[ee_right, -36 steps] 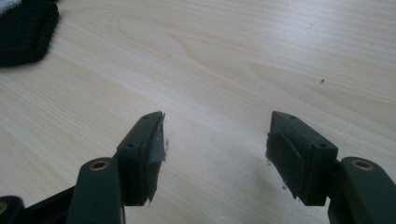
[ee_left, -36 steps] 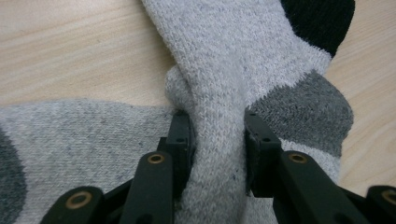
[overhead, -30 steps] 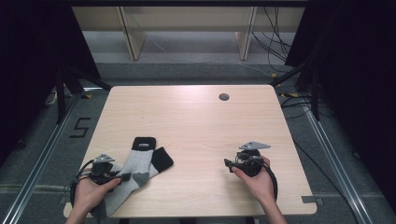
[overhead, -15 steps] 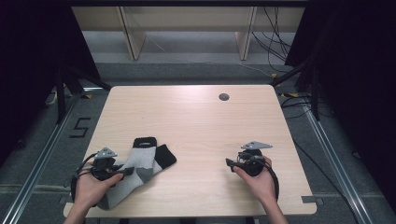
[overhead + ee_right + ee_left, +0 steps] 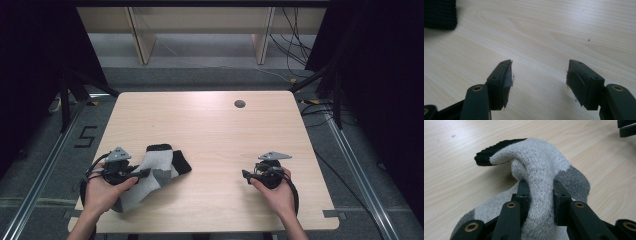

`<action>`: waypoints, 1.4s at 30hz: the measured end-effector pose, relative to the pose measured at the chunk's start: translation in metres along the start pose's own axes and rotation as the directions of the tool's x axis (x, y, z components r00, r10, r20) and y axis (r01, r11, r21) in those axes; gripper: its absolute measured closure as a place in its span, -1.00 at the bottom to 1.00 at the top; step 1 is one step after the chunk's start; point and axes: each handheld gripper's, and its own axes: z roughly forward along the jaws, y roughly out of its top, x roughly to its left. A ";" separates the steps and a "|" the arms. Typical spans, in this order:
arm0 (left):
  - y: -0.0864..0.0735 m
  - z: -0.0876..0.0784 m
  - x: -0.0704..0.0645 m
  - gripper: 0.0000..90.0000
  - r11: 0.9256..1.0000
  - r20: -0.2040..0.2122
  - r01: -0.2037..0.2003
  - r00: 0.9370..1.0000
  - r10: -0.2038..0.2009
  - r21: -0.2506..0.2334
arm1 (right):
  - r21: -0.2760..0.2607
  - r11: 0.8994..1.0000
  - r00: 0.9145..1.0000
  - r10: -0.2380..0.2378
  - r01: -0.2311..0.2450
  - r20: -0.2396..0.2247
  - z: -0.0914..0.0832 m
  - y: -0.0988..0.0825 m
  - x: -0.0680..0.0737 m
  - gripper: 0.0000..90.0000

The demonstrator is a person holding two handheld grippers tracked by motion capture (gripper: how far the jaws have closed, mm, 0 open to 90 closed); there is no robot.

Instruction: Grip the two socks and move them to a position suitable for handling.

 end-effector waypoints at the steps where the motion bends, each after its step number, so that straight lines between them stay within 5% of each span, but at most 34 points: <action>1: 0.002 0.000 -0.001 0.60 1.000 -0.006 0.002 1.000 -0.002 -0.006 | 0.010 1.000 1.000 -0.001 0.001 -0.005 -0.001 0.000 0.000 -0.17; 25: 0.046 0.003 -0.016 0.59 0.995 0.009 -0.065 0.998 0.065 -0.081 | -0.006 1.000 1.000 -0.015 0.015 0.007 0.001 0.000 -0.001 -0.17; 28: 0.050 0.005 -0.017 0.59 0.994 0.014 -0.072 0.997 0.074 -0.087 | -0.003 1.000 1.000 -0.014 0.014 -0.018 0.002 0.000 -0.002 -0.17; 42: 0.061 0.013 -0.027 0.59 0.989 0.025 -0.097 0.995 0.100 -0.109 | -0.015 1.000 1.000 -0.017 0.017 -0.002 0.001 0.000 -0.003 -0.16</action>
